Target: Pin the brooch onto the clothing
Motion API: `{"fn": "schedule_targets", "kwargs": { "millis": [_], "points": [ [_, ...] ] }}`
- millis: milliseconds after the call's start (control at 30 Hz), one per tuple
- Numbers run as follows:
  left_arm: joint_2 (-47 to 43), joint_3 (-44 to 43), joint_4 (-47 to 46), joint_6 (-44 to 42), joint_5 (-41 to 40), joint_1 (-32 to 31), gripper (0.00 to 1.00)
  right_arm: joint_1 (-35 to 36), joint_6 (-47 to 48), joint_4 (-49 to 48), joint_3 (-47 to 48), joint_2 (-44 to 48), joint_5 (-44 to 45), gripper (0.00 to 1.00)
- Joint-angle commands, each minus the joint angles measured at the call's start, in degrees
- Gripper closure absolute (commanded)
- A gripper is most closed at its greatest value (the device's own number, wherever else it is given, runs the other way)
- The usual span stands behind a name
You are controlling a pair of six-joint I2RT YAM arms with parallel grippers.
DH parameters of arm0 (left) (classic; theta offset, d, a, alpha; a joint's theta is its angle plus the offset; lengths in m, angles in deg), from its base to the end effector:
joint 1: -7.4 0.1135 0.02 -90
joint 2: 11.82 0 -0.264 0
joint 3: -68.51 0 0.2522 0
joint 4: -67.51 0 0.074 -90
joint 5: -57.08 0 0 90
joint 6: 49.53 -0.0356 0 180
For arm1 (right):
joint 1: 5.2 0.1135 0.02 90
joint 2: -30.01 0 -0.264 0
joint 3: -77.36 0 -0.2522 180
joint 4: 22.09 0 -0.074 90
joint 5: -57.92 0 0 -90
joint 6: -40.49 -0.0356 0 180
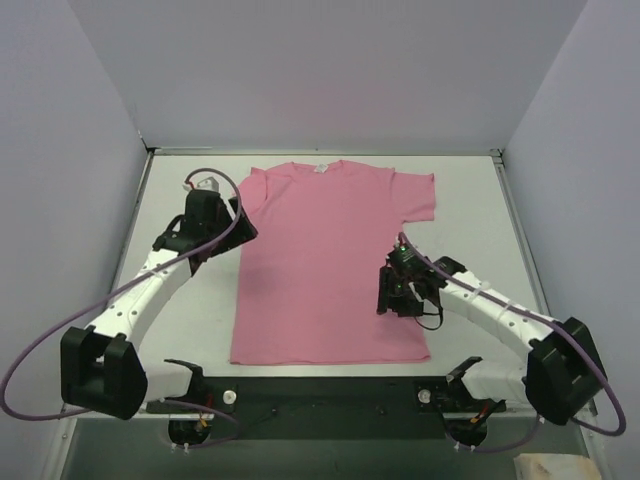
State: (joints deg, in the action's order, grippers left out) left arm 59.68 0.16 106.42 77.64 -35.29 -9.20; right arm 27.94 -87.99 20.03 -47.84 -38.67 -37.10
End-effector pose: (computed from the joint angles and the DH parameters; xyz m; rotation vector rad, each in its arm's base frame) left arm 0.2586 -0.0756 0.2766 -0.4395 2.3015 -0.4278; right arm 0.1909 0.1284 0.2082 0.0881 2.6518 0.5689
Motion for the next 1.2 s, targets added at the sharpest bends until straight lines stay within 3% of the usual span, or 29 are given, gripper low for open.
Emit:
{"fn": "schedule_targets", "kwargs": {
  "millis": [0, 133, 333, 700, 900, 1167],
  "points": [
    [5.47, -8.84, -4.85, -5.44, 2.28, 4.02, 0.17, 7.01, 2.18, -1.38, 6.15, -7.24, 8.44, 0.55],
    [13.38, -16.66, -3.09, -7.63, 4.72, 7.45, 0.17, 10.35, 1.65, -1.99, 8.18, -15.4, 8.8, 0.86],
    [26.74, -27.66, 0.07, -9.21, 3.69, 8.78, 0.18, 15.97, 0.69, -1.91, 9.24, -22.36, 8.18, 0.99],
    [42.74, -46.03, 3.59, -12.73, 4.48, 11.68, 0.2, 19.68, -0.9, 1.25, 9.06, -26.76, 6.86, 1.0],
    [47.76, -50.35, 3.51, -15.63, 0.79, 11.94, 0.21, 19.85, -0.46, 3.54, 7.66, -27.2, 7.48, 1.0],
    [56.46, -56.51, 4.91, -17.92, 2.11, 11.94, 0.26, 19.94, -0.37, 4.25, 6.78, -27.11, 8.0, 1.0]
  ]
}}
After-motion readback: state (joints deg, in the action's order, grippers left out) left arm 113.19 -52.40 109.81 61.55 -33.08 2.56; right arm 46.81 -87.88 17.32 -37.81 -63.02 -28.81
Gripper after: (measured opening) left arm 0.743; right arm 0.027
